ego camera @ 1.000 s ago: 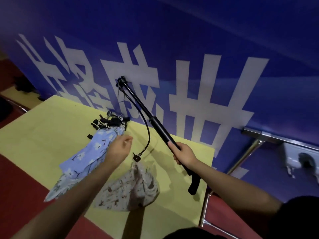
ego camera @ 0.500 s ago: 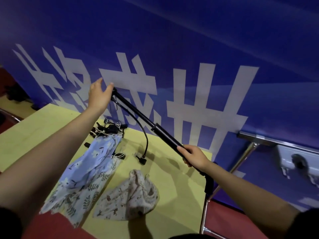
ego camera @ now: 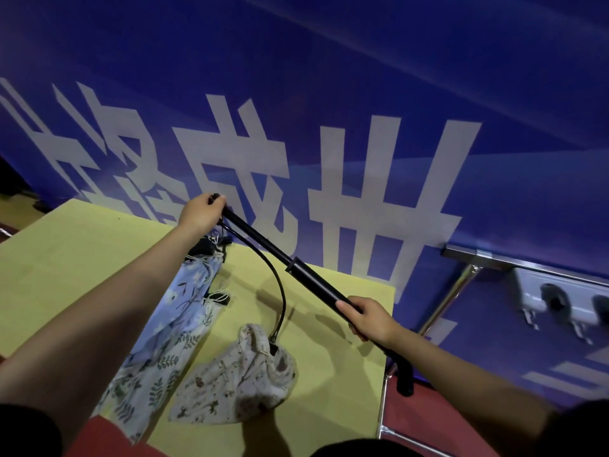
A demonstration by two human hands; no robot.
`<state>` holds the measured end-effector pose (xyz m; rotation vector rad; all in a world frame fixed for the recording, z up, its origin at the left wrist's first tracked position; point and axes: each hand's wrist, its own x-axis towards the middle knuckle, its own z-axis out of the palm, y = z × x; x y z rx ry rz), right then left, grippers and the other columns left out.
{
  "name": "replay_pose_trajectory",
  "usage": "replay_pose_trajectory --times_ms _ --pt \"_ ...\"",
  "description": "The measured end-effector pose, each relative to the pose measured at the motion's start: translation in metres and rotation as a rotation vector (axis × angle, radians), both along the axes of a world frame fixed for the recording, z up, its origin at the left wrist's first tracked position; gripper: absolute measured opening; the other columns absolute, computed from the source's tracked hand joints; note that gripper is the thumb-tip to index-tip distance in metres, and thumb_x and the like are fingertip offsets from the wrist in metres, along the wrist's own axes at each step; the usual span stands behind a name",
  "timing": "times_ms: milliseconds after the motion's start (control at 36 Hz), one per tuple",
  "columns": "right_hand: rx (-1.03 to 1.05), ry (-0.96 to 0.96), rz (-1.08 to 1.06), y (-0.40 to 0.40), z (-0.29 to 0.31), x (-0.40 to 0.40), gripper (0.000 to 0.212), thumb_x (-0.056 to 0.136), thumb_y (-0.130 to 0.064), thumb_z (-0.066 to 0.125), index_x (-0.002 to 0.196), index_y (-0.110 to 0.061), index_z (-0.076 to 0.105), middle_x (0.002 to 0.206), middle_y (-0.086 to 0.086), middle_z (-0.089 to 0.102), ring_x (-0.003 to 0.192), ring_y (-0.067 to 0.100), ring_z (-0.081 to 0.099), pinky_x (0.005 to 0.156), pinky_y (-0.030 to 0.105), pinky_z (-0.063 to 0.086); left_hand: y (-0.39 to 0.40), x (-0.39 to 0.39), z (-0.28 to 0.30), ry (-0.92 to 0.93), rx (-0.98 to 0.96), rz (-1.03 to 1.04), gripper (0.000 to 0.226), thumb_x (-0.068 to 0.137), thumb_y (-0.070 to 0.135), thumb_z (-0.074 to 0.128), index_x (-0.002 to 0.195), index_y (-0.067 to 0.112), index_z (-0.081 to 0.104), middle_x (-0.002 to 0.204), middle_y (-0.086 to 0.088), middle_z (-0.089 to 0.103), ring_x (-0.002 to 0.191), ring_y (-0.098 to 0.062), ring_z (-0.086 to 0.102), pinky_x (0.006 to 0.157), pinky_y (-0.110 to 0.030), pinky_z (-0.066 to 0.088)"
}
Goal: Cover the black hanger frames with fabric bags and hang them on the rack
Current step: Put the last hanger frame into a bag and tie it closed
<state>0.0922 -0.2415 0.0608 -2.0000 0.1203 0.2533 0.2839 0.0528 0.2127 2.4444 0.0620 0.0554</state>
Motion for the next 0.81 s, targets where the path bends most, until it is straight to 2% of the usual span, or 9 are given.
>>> replay_pose_trajectory --times_ms 56,139,222,361,417,528,667,806 --pt "0.005 0.0 0.002 0.007 0.002 0.001 0.038 0.096 -0.048 0.05 0.073 -0.018 0.053 0.058 0.007 0.051 0.042 0.017 0.044 0.049 0.029 0.037 -0.004 -0.003 -0.004 -0.023 -0.017 -0.001 0.035 0.101 0.037 0.04 0.103 0.01 0.06 0.101 -0.014 0.063 0.092 -0.032 0.057 0.074 -0.035 0.039" --pt "0.036 0.004 -0.007 0.015 0.005 0.003 0.039 0.097 -0.048 0.049 0.072 -0.019 0.049 0.058 0.005 0.05 0.043 0.019 0.045 0.05 0.031 0.038 -0.013 -0.009 -0.003 -0.048 -0.075 -0.01 0.04 0.1 0.042 0.041 0.115 0.009 0.06 0.108 -0.012 0.063 0.092 -0.029 0.057 0.076 -0.035 0.041" --pt "0.083 -0.008 -0.016 0.024 0.01 0.005 0.038 0.098 -0.046 0.047 0.071 -0.02 0.049 0.055 0.002 0.051 0.046 0.021 0.045 0.05 0.032 0.038 -0.024 -0.016 0.001 -0.087 -0.116 -0.051 0.041 0.101 0.04 0.042 0.128 0.013 0.058 0.121 -0.011 0.062 0.109 -0.03 0.057 0.082 -0.034 0.04" --pt "0.115 -0.029 -0.02 0.036 0.018 0.01 0.037 0.1 -0.043 0.044 0.077 -0.015 0.051 0.054 0.002 0.051 0.042 0.019 0.044 0.048 0.029 0.037 -0.041 -0.033 0.003 -0.141 -0.211 -0.079 0.039 0.1 0.036 0.045 0.131 0.015 0.057 0.123 -0.008 0.063 0.111 -0.025 0.058 0.091 -0.035 0.044" --pt "0.118 -0.039 -0.014 0.038 0.022 0.011 0.037 0.101 -0.042 0.043 0.077 -0.015 0.051 0.054 0.002 0.052 0.042 0.019 0.045 0.049 0.028 0.038 -0.047 -0.042 0.001 -0.146 -0.214 -0.086 0.039 0.1 0.036 0.045 0.132 0.017 0.056 0.121 -0.006 0.062 0.105 -0.023 0.058 0.087 -0.034 0.044" --pt "0.139 -0.052 -0.004 0.04 0.029 0.01 0.036 0.101 -0.041 0.043 0.074 -0.019 0.051 0.053 0.001 0.051 0.043 0.02 0.045 0.049 0.028 0.038 -0.056 -0.059 -0.009 -0.154 -0.199 -0.109 0.038 0.1 0.036 0.045 0.133 0.019 0.055 0.12 -0.004 0.062 0.105 -0.024 0.059 0.078 -0.032 0.043" --pt "0.133 -0.063 0.007 0.039 0.038 0.013 0.038 0.101 -0.042 0.044 0.077 -0.014 0.051 0.055 0.002 0.052 0.043 0.019 0.045 0.048 0.027 0.039 -0.065 -0.078 -0.021 -0.155 -0.217 -0.125 0.037 0.1 0.036 0.046 0.133 0.02 0.054 0.116 -0.003 0.063 0.101 -0.02 0.059 0.081 -0.032 0.046" --pt "0.117 -0.062 0.029 0.039 0.047 0.017 0.04 0.1 -0.044 0.044 0.074 -0.014 0.049 0.057 0.005 0.053 0.044 0.022 0.046 0.049 0.027 0.039 -0.071 -0.091 -0.029 -0.167 -0.236 -0.122 0.037 0.101 0.036 0.044 0.133 0.02 0.053 0.09 0.004 0.056 0.069 -0.009 0.05 0.058 -0.026 0.037"
